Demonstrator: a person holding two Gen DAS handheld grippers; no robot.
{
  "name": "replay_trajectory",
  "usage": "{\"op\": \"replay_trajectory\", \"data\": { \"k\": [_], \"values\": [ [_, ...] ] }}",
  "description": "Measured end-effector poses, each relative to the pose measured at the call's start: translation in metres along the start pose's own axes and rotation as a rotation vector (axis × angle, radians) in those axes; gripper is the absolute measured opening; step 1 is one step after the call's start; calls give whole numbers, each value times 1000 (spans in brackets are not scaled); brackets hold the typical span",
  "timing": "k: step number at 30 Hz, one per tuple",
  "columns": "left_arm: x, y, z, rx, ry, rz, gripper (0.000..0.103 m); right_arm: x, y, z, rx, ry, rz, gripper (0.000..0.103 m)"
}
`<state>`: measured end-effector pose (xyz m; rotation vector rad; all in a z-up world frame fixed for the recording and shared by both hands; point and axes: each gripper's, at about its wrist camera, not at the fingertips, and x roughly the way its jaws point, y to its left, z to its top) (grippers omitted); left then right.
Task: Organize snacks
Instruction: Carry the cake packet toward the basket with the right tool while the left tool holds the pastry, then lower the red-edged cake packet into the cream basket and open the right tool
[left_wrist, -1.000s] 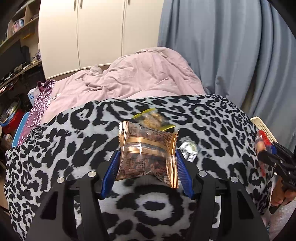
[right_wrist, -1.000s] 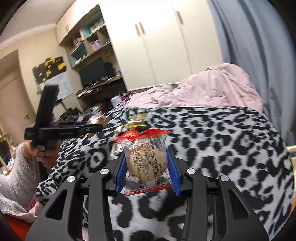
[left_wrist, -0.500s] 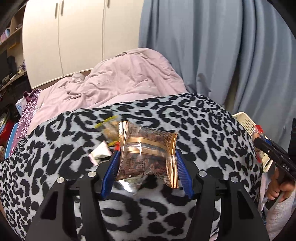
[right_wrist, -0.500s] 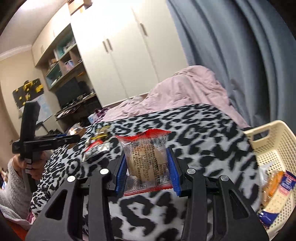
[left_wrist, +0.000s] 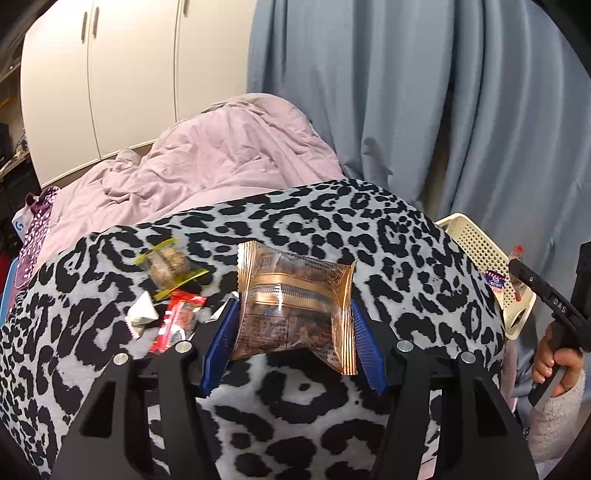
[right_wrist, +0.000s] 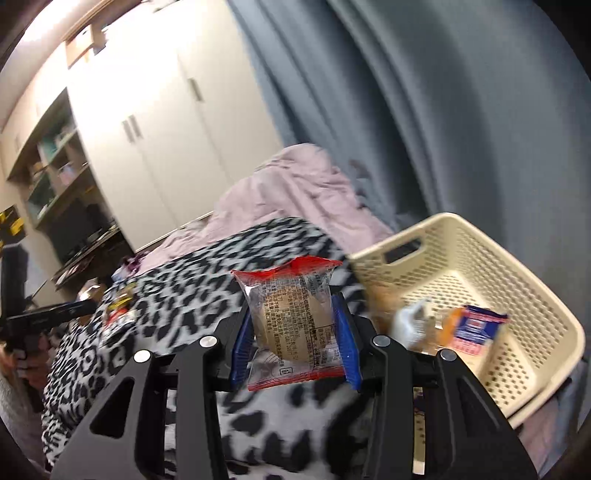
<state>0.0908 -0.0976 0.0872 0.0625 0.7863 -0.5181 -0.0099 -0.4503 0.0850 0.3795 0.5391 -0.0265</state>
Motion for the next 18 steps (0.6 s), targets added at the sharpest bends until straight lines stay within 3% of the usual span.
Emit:
{"op": "replay_trajectory", "data": {
  "k": [9,18],
  "values": [
    [4,-19,3,26,2,-30,60,-8,-38,-3,87,-12,-108,42],
    [8,-33,2,47,9,-53,60,6,-59,-2,150,10,-137,42]
  ]
}}
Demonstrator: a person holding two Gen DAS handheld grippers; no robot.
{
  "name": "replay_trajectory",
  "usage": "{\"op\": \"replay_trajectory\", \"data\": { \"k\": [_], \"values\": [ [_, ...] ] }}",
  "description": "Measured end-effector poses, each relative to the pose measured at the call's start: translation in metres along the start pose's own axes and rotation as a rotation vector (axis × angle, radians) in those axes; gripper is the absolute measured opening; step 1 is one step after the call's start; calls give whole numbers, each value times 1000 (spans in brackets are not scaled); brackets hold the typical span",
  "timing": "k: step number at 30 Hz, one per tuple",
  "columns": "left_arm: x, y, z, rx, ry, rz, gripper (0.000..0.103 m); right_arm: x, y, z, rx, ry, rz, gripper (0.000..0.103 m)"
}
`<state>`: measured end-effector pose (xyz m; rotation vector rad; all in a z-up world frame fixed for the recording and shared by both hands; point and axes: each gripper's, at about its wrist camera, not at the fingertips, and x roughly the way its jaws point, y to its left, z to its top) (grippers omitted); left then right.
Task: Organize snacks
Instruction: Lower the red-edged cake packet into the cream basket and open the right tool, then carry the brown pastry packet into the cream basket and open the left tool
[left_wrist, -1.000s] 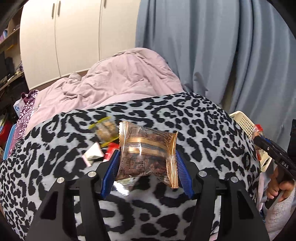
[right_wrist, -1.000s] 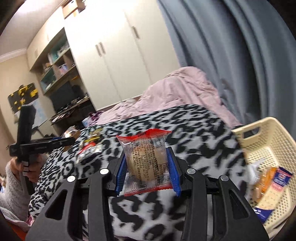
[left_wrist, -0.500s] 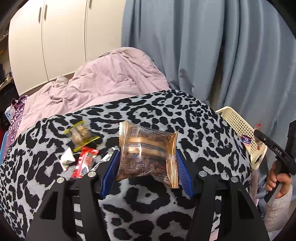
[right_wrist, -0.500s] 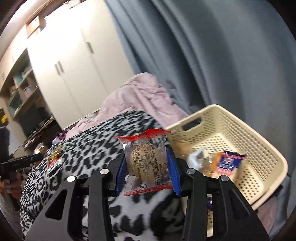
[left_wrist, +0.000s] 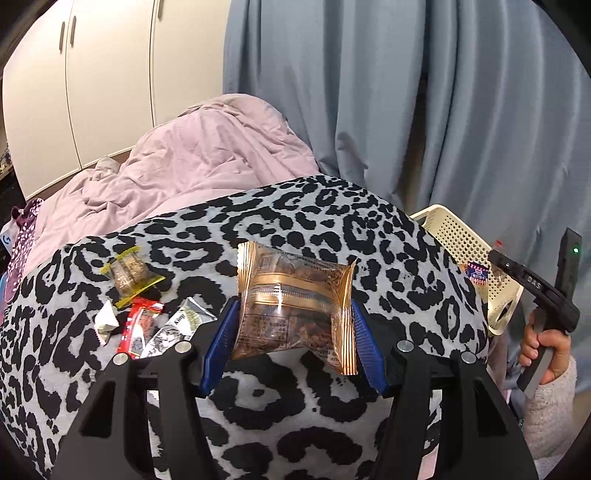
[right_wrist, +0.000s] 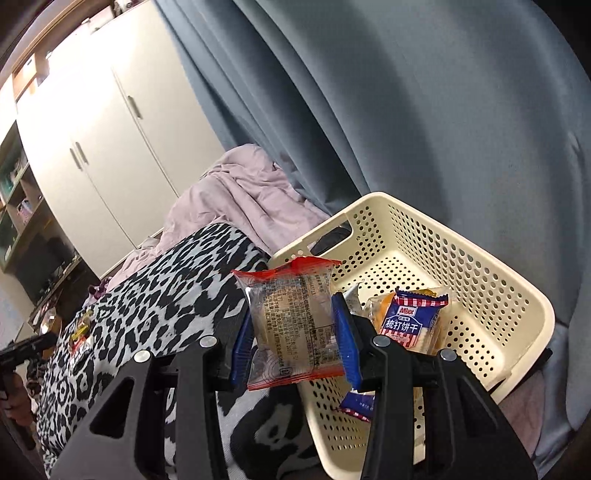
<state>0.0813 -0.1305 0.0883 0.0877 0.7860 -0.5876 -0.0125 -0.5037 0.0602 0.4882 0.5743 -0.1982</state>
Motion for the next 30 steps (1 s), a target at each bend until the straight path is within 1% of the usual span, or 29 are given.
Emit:
{"op": "replay_trajectory", "data": {
  "k": [7,12,17,21,23,25,27,30],
  "values": [
    [7,-6,-1,4,13,-7,60,9,-5,7,28,0,-11,42],
    [11,-13,-2,22,12,10,60,17,-5,14,33,-6,-26,42],
    [15,-17,-2,33,10,14,60,28,-1,20,9,-17,-79,42],
    [18,-21,-2,43,9,15,60,42,-5,24,28,-2,-101,42],
    [19,-23,-1,50,8,18,60,49,-9,25,41,4,-111,44],
    [21,-25,0,54,8,17,60,54,-12,25,53,9,-116,54],
    [23,-27,1,59,9,18,60,58,-14,26,61,8,-123,57],
    [24,-32,3,74,5,25,60,59,-16,24,65,4,-126,57]
  ]
}}
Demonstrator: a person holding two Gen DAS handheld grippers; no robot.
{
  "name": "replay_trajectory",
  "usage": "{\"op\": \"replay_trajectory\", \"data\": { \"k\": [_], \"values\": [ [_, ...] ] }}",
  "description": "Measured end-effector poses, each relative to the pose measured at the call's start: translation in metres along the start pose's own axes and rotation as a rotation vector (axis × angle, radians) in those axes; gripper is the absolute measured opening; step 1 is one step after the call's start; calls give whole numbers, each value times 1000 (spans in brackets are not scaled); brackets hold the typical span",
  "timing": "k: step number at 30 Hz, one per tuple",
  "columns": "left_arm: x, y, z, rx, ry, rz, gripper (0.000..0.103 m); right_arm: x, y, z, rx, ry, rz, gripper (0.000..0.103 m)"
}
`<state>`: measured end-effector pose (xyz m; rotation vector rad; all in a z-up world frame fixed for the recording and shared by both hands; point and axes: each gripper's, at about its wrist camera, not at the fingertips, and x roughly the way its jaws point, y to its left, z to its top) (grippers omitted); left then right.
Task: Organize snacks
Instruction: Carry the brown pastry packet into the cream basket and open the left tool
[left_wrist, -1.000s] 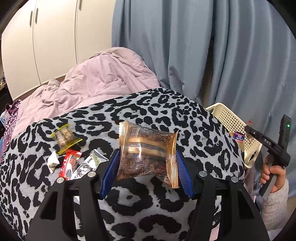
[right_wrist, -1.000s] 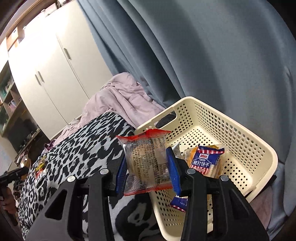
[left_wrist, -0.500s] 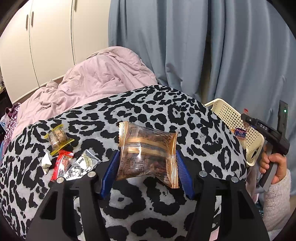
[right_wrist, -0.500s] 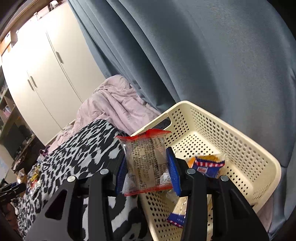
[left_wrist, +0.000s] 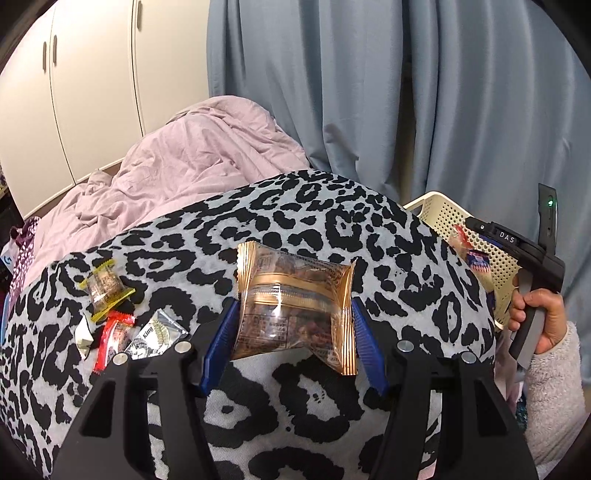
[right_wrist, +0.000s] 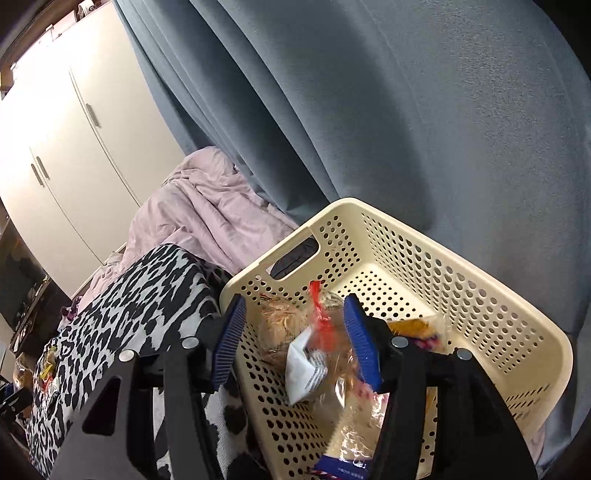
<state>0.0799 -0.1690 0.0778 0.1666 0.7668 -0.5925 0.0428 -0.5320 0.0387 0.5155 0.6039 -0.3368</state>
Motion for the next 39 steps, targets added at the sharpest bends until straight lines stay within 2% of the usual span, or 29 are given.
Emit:
{"op": "replay_trajectory", "data": {
  "k": [15,28,34,39],
  "values": [
    [4,-26,10,39,-9,-39,60,-27,-18,-9,35,-48,-2,57],
    [30,-99,33,149,3,-156,61,-50,-49,-17,83,-78,-10,57],
    [56,-137,45,188,45,-227,61,-54,-58,-23,87,-81,-9,57],
    [80,-169,50,232,79,-259,62,-57,-65,-24,100,-85,-8,57]
  ]
}}
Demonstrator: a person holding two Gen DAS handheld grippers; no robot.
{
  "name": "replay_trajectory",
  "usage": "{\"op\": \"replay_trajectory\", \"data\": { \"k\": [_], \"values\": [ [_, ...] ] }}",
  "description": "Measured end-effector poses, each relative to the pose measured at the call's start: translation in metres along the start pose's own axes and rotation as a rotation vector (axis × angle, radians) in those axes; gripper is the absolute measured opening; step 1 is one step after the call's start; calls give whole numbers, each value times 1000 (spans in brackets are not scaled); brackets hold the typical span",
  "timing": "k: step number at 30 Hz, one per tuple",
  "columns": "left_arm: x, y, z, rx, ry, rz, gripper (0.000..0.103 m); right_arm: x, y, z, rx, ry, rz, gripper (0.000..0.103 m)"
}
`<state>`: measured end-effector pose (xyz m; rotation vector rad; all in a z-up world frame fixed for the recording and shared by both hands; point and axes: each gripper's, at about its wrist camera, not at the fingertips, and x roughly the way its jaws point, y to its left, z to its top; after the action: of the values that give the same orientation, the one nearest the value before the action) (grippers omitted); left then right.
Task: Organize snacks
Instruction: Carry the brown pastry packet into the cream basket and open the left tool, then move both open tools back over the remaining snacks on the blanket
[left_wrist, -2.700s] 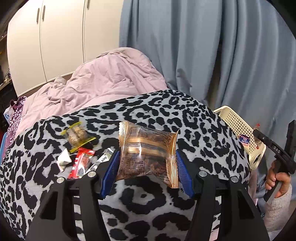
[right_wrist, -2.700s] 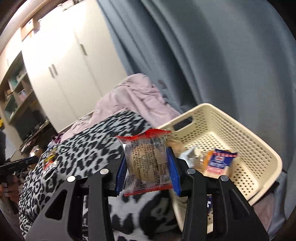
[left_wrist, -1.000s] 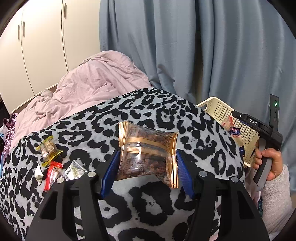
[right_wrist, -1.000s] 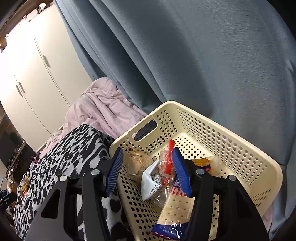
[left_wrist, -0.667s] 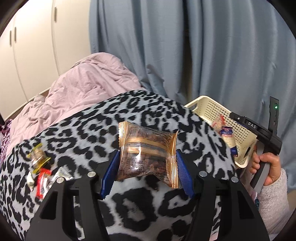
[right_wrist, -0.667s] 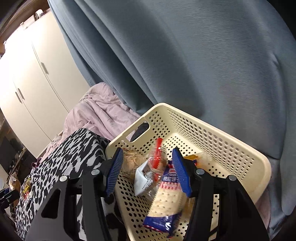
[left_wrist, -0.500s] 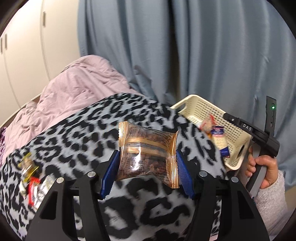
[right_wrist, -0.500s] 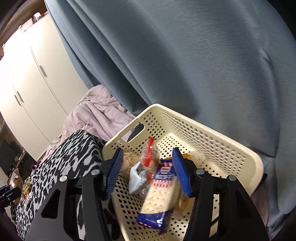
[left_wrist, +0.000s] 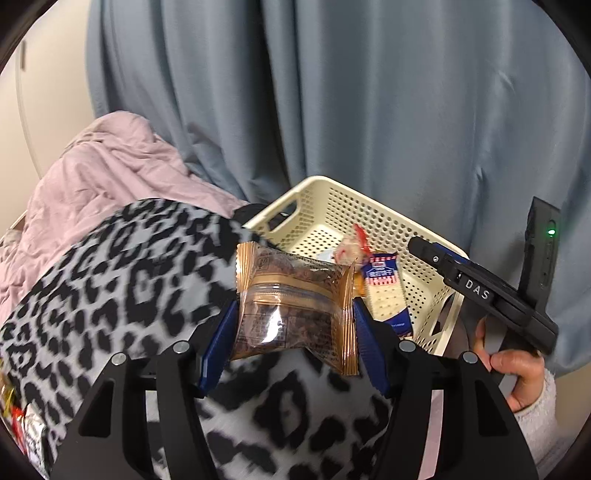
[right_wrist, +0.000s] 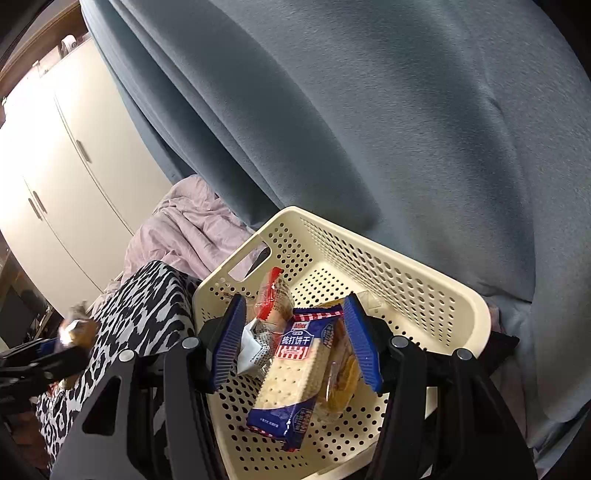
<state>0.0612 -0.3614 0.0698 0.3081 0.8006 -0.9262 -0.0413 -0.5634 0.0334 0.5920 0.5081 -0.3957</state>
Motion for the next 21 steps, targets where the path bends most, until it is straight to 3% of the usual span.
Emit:
{"op": "replay_trajectory", "data": {
  "k": [7,9,11,12,21],
  "values": [
    [29,-26,12,42,22,-63,62,-4,-2,1,-6,-7,4,57],
    [36,-32,14,53,25,-77,66,-5,-1,1,-10,-10,4,57],
    [42,-35,16,60,20,-93,81,-6,0,1,-10,-13,4,57],
    [44,-36,17,60,13,-90,84,-6,0,0,-9,-14,4,57],
    [35,-8,14,-16,-1,-61,85,-3,9,0,-19,-7,15,57]
  ]
}}
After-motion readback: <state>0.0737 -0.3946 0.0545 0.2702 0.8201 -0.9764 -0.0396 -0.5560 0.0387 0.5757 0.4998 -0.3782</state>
